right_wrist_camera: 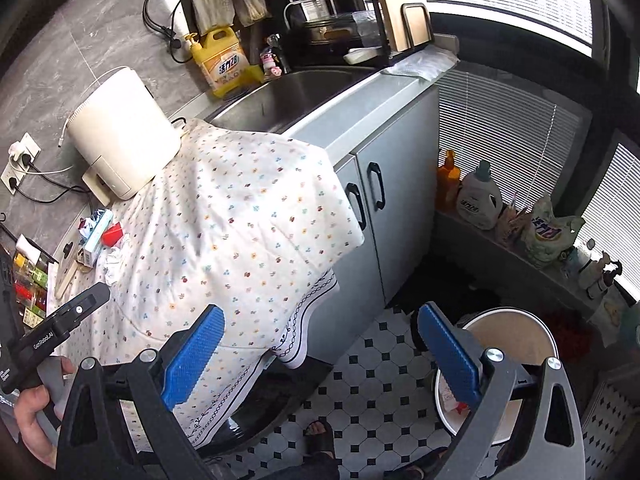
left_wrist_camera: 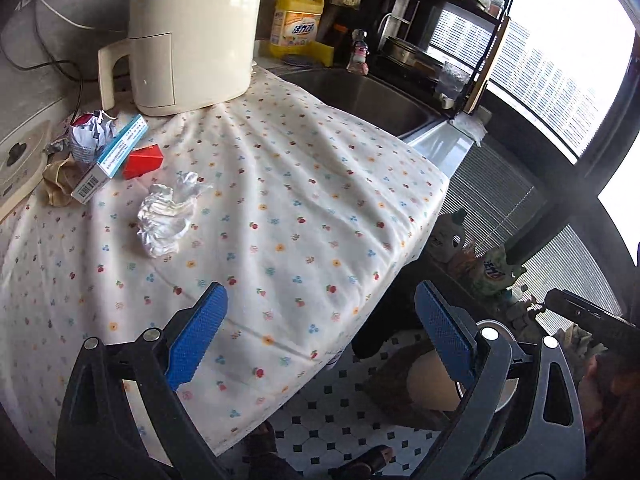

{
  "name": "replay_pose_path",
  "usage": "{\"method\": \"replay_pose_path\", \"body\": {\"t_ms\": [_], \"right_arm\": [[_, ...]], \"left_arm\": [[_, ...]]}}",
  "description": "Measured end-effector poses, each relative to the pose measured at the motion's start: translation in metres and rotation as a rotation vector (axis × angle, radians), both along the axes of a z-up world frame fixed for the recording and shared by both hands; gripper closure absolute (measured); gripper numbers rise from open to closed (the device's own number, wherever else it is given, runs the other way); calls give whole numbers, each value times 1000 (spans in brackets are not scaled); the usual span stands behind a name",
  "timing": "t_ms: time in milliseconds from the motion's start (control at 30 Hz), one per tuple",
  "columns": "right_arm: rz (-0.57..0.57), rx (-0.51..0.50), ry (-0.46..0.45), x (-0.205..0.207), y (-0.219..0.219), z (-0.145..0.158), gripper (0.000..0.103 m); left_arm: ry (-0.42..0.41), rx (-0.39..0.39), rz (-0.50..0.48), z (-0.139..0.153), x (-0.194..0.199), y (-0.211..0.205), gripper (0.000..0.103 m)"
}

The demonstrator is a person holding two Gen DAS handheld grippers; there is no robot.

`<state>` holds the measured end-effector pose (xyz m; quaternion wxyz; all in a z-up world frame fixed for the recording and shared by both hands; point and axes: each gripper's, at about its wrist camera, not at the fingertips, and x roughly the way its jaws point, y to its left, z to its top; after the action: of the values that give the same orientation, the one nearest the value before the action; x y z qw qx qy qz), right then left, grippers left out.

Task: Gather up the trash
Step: 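Move both empty grippers back to the polka-dot counter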

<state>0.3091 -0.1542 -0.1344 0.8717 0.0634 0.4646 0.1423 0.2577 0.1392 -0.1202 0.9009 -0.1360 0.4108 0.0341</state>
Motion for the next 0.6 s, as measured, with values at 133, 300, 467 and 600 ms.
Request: {"method": "replay_pose_path", "body": {"t_ms": [133, 300, 467, 600], "right_arm": [[37, 4, -5, 3, 35, 0, 8], [75, 16, -18, 6, 79, 0, 8], [91, 32, -28, 7, 121, -5, 8], [87, 44, -32, 5, 148, -10, 8]], "left_arm": [[-8, 3, 47, 1, -9, 35, 9], [-22, 7, 93, 3, -19, 79, 9], [-26, 8, 120, 2, -19, 123, 9], [-27, 1, 126, 0, -15, 156, 9]]}}
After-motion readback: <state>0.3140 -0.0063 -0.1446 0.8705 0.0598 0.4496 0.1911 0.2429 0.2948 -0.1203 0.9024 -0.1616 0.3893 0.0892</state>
